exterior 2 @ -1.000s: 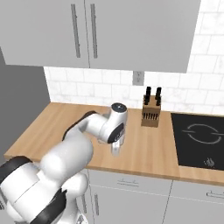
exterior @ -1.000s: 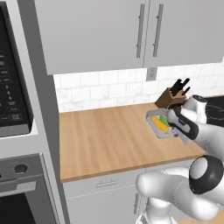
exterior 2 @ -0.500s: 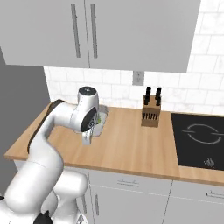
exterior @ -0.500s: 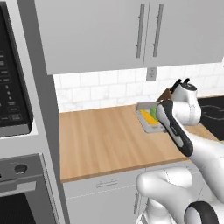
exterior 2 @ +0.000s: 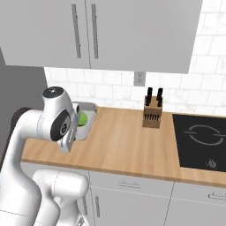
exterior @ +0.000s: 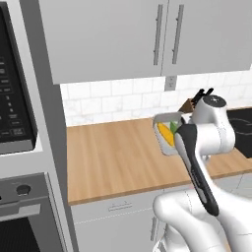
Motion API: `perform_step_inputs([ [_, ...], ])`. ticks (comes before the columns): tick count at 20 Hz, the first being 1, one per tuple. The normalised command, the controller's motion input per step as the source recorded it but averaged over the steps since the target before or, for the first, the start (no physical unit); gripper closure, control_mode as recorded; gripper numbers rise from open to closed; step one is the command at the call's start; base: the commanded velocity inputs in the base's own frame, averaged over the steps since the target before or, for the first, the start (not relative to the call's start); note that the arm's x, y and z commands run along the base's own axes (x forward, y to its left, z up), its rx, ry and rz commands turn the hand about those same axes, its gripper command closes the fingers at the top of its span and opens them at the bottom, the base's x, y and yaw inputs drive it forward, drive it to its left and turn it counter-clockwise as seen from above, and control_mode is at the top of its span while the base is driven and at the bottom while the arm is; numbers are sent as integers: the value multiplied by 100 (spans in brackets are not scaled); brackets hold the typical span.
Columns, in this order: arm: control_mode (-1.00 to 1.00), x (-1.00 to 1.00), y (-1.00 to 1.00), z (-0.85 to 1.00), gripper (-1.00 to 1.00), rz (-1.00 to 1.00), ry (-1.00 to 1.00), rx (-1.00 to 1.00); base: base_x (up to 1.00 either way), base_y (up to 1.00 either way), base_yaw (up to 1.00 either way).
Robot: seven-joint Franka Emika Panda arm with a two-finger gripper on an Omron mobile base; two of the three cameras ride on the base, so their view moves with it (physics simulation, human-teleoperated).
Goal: Take the meat container that has the chicken drumstick and place it on the second highest rack of the freezer. Then take the vegetable container that has the lemon wedge and corn and place it on the highest rack of the freezer.
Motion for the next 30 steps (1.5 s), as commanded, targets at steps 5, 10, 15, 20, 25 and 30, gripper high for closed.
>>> perform_step_inputs([
  [5, -100, -94, 0, 30, 100, 0, 0, 0, 0, 0, 0],
  [10, -100, -77, 2, 8, 100, 0, -13, -2, 0, 0, 0],
  [15, -100, -24, 0, 6, 100, 0, -4, 0, 0, 0, 0],
  [20, -100, 0, 0, 0, 100, 0, 0, 0, 0, 0, 0],
  [25, 100, -3, 0, 0, 100, 0, 0, 0, -28, 2, 0],
  [30, 100, 0, 0, 0, 100, 0, 0, 0, -98, 10, -1],
])
